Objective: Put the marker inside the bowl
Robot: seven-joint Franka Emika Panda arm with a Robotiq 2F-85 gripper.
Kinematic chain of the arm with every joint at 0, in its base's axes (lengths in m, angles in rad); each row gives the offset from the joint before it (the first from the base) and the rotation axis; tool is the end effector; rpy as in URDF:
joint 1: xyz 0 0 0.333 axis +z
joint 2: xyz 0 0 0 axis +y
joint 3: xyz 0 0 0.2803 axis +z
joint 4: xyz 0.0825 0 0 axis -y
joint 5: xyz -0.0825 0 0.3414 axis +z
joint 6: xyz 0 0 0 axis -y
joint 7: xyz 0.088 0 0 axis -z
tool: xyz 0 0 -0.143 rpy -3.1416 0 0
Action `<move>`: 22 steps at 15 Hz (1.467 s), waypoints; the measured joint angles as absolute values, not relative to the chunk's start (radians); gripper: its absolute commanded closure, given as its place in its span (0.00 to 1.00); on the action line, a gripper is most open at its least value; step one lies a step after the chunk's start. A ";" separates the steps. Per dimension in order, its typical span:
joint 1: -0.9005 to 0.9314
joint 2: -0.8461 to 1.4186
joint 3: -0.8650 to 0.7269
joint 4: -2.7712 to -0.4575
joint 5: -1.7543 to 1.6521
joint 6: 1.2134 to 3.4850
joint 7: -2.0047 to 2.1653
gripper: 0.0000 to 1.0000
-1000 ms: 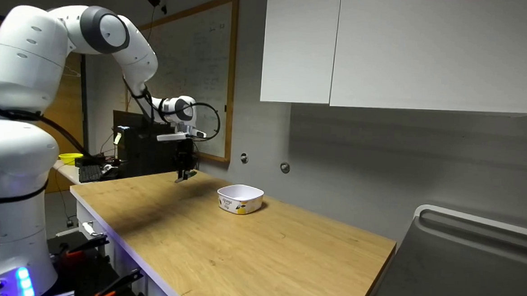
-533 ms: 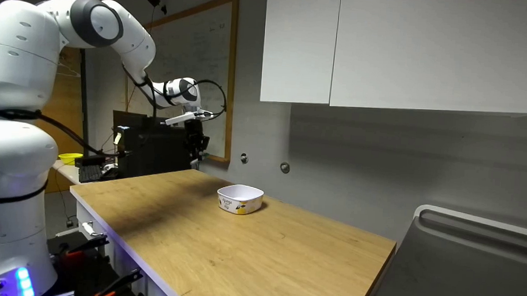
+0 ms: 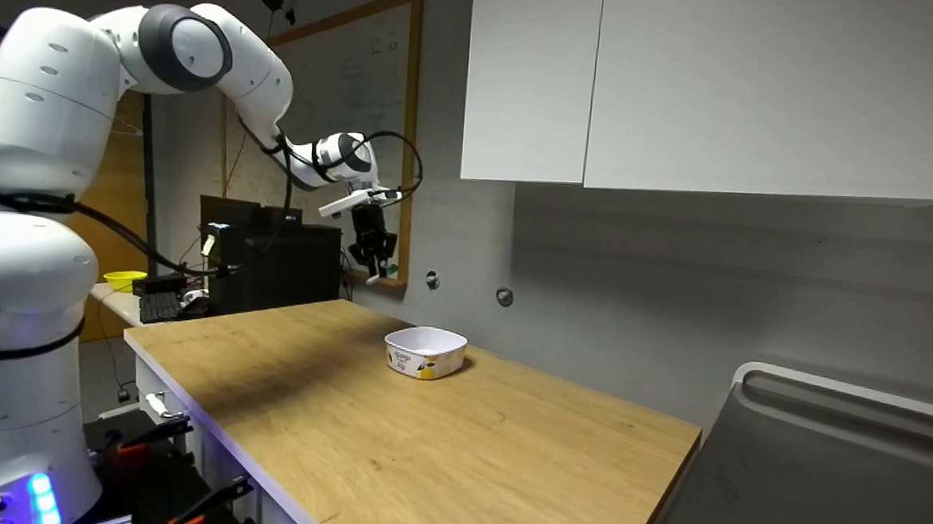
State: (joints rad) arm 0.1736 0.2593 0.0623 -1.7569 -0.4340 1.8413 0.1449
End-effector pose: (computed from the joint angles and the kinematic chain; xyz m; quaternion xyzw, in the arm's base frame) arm 0.5575 0.0829 0.3631 0.9701 0.1193 -0.0464 0.2063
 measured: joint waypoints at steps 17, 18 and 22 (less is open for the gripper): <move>0.090 0.434 0.010 -1.608 -0.419 1.823 0.069 0.87; 0.090 0.437 0.010 -1.603 -0.414 1.816 0.068 0.87; 0.090 0.447 0.010 -1.578 -0.394 1.762 0.061 0.87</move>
